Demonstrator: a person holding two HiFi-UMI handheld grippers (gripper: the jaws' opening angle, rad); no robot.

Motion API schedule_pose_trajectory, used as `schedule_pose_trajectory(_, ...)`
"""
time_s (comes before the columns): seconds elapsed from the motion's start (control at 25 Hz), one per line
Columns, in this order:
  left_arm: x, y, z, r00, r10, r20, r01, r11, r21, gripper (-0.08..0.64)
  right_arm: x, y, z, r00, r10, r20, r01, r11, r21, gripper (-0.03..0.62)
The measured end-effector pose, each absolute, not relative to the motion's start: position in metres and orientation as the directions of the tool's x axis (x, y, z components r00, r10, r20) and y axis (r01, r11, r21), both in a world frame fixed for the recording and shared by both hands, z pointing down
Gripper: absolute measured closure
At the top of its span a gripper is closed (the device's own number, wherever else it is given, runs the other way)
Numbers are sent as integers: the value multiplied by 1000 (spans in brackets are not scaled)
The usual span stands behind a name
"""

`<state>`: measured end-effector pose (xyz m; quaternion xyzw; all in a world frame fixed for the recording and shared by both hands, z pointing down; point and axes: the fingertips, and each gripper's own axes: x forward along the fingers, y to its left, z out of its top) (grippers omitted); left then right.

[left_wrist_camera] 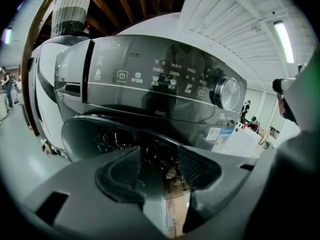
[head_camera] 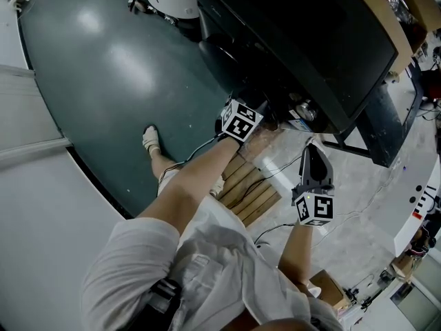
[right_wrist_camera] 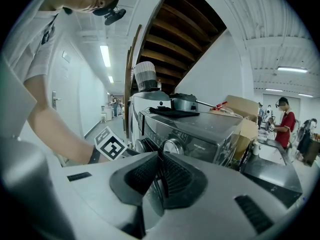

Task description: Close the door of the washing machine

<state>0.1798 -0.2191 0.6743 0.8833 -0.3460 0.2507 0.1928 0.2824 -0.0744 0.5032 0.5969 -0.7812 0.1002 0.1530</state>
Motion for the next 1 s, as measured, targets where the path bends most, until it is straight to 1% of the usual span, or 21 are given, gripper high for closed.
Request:
schedule_pose_trajectory(0.2,185,-219,676,617,-491,615,-714,-677,176,321,277,-72,505,-236,-901,364,-965,262,23,558)
schedule_pose_trajectory(0.72,182,-222,674,643,-479,598,-694,-695,188,319,270,-64,498,-236,-899,369,-964,265,28,558)
schedule_pose_trajectory(1.0,180,-217,669,688,-439,577,-655,-718,235,331,266,-54,492,-225,-902,368,-966,256,39,558)
